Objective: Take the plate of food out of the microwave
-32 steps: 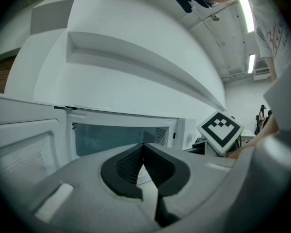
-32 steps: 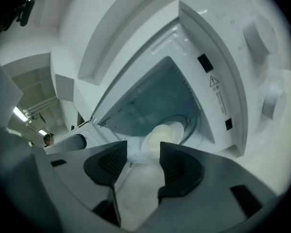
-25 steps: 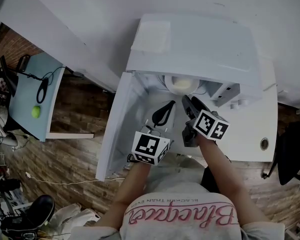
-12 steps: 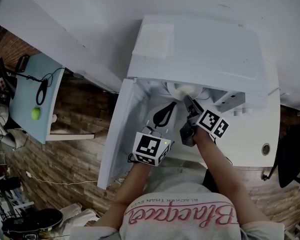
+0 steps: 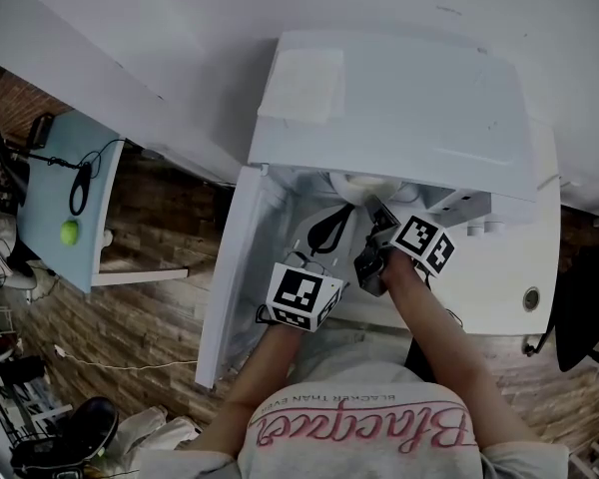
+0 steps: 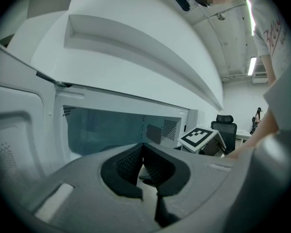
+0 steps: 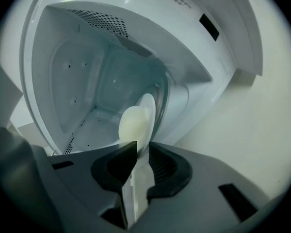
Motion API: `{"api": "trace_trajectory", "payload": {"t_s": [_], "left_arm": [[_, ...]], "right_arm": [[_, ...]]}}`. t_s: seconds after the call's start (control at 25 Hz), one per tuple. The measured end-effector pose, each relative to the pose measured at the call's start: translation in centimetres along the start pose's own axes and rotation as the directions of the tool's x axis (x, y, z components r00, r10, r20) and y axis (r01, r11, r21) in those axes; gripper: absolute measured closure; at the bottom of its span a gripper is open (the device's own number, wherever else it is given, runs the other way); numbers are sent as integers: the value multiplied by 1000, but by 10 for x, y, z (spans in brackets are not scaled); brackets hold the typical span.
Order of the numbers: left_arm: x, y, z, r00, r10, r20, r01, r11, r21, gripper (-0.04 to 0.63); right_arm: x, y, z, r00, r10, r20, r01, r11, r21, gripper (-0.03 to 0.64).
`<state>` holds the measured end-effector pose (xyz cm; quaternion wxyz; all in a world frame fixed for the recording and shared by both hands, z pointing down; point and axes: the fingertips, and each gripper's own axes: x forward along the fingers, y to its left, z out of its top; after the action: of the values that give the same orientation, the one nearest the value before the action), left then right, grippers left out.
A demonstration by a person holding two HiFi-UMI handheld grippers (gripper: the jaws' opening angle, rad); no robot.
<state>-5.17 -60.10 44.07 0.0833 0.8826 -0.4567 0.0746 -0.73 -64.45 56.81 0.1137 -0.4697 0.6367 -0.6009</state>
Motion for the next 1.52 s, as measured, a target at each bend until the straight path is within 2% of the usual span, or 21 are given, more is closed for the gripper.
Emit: {"api": "trace_trajectory", "payload": {"t_s": [0.28,0.44,0.72,1.52], "left_arm": [[2,-3,-4,1000,-12,-11,12,1000,-2,589],[0,-5,-5,1000,-14,-13,14,1000,-2,589],[-8,-11,-12,1000,-8,-22,8,1000,-6,589],[-25,-35,-19,1000,8,-18,-8,1000,-3,589]], "right_arm": [[-3,-2,1,1000,17,-11,-16,992,125,563],[-8,1,3,997,74,20,-77,979,191,584],[-18,9,-2,984,178,26,-180,961,211,598],[-51,1,-9,960,276,36,-276,930,242,597]]}}
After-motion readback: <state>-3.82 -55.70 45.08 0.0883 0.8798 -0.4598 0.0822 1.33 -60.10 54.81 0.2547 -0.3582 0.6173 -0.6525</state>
